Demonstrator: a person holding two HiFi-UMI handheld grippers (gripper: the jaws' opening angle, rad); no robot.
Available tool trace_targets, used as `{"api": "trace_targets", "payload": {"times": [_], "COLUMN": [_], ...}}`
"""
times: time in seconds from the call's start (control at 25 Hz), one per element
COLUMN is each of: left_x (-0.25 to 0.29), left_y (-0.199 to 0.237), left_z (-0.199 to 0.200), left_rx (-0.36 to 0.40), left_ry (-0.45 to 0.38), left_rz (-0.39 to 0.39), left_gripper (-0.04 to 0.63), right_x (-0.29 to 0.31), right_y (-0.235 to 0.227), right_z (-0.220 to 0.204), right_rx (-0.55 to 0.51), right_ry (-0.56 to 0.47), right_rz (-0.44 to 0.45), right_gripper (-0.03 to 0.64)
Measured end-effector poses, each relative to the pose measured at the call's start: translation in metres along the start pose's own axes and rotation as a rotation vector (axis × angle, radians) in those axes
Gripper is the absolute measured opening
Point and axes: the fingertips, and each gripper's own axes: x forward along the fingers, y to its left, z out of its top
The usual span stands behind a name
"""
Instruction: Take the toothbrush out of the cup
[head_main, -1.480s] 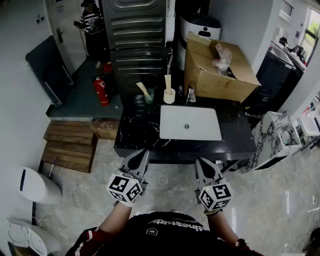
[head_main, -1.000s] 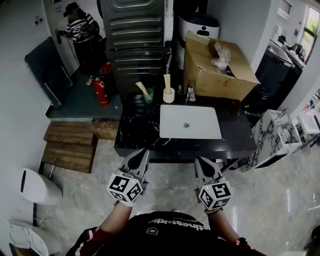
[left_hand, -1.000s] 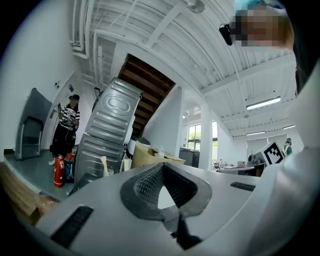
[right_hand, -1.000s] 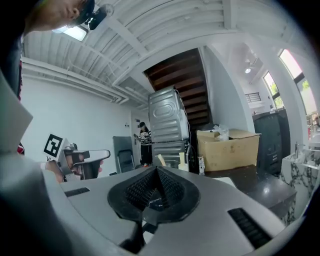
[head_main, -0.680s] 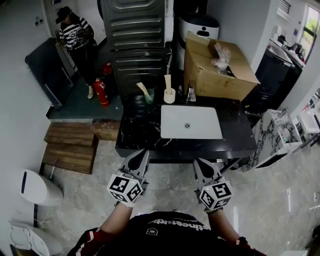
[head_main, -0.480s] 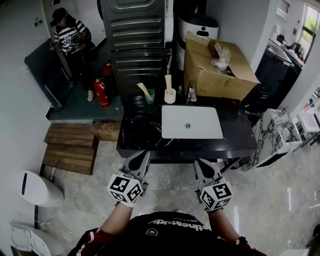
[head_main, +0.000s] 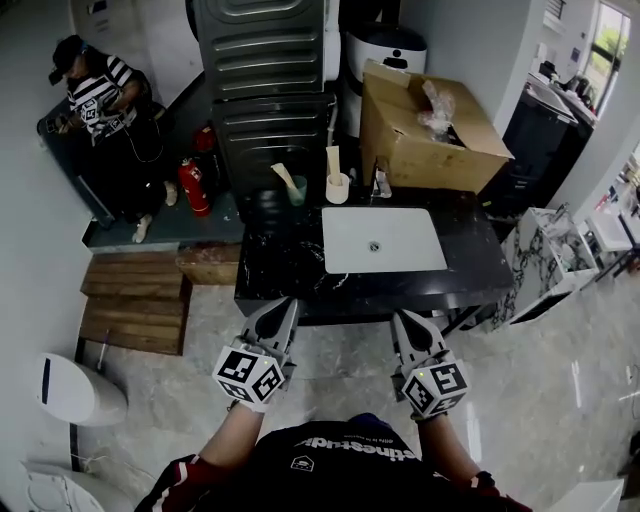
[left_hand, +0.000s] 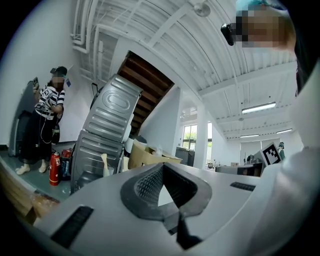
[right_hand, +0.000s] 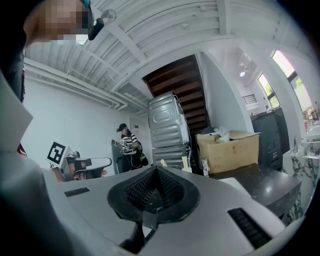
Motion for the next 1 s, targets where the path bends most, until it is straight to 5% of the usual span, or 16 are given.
{"api": "trace_targets", "payload": {"times": [0.16, 0.44, 1.0], "left_x": [-0.003, 0.014, 0.157], "left_y": [0.006, 0.021, 0.115], "left_z": [-0.003, -0.013, -0.009], "left_rx": [-0.073, -0.088, -0.056], "left_ry": [0.002, 0.007, -0.016], "left_rz": [-0.044, -0.050, 0.102], "left_gripper": [0.014, 0.014, 0.015], "right_x": [0.003, 0.023, 0.181], "right_y": [0.010, 0.006, -0.099], "right_z": [-0.011, -0.024, -0.004], "right_rx": [0.058, 0.045, 0.046], "right_ry": [0.011, 0.046, 0.038], "right_rz": [-0.008, 0.004, 0.116], "right_gripper": [0.037, 0.037, 0.037]}}
